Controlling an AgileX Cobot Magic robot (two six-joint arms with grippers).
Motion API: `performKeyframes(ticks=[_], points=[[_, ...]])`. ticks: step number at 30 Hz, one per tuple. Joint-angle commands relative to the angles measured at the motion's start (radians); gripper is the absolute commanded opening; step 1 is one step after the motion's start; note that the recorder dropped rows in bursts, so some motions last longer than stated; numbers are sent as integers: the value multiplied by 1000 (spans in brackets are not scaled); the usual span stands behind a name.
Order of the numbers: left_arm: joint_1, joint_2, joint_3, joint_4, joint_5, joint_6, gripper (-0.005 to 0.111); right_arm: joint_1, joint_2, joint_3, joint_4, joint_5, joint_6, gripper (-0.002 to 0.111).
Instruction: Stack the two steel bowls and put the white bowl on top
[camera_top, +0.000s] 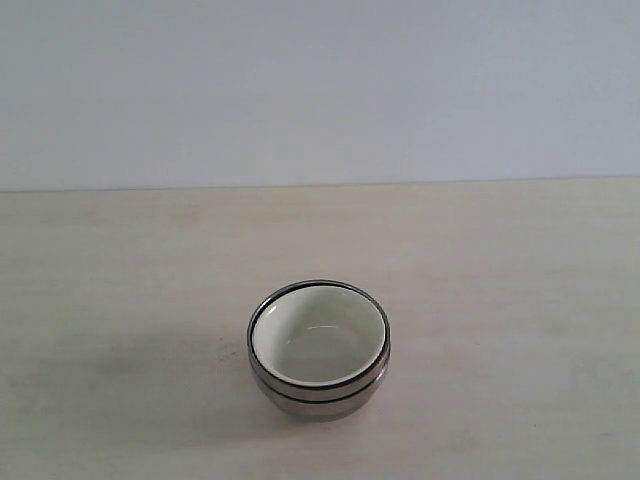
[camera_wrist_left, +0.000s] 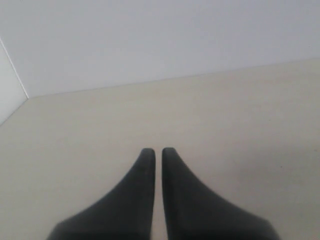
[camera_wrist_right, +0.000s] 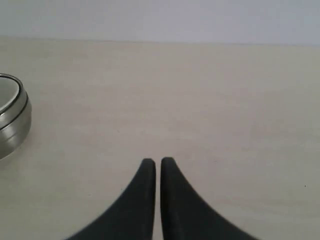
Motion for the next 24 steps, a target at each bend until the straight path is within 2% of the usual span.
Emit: performKeyframes(ticks=[1, 4, 10, 24], points=[[2, -4, 3, -7, -8, -10, 4, 2, -6, 0, -4, 0, 11, 0], [2, -4, 3, -7, -8, -10, 4, 2, -6, 0, -48, -7, 37, 0], [2, -4, 3, -7, -8, -10, 4, 2, -6, 0, -263, -14, 341, 0], [2, -4, 3, -7, -8, -10, 4, 2, -6, 0, -268, -20, 284, 0]])
